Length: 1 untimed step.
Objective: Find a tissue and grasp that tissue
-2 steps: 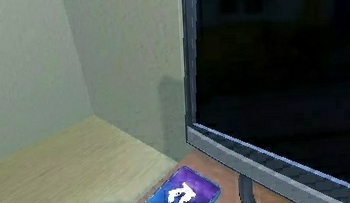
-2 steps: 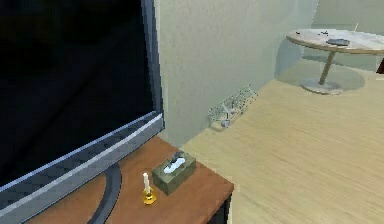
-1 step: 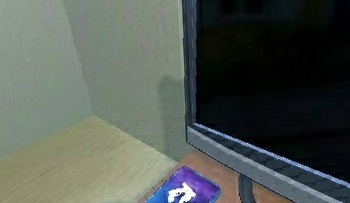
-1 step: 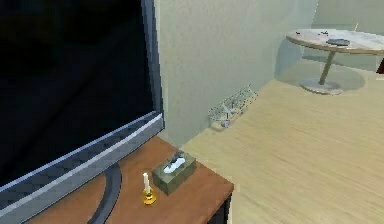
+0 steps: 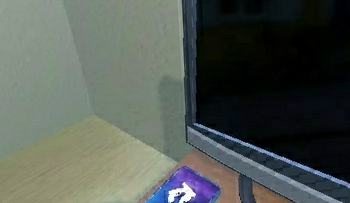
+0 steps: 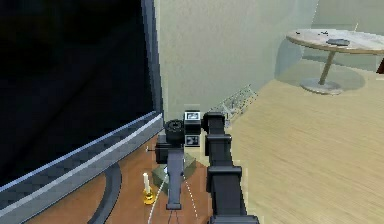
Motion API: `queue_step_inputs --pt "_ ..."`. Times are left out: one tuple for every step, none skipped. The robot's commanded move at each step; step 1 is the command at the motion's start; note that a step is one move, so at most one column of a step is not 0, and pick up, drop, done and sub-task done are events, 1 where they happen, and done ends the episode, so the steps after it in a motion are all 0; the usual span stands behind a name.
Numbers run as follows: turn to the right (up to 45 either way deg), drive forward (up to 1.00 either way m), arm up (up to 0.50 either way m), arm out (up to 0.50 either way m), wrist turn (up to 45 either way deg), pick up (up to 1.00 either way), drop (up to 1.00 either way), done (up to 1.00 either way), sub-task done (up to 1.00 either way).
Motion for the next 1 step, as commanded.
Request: queue_step_inputs --pt "0.0 0.00 0.00 0.00 45.0 0.00 0.00 0.00 0.00"
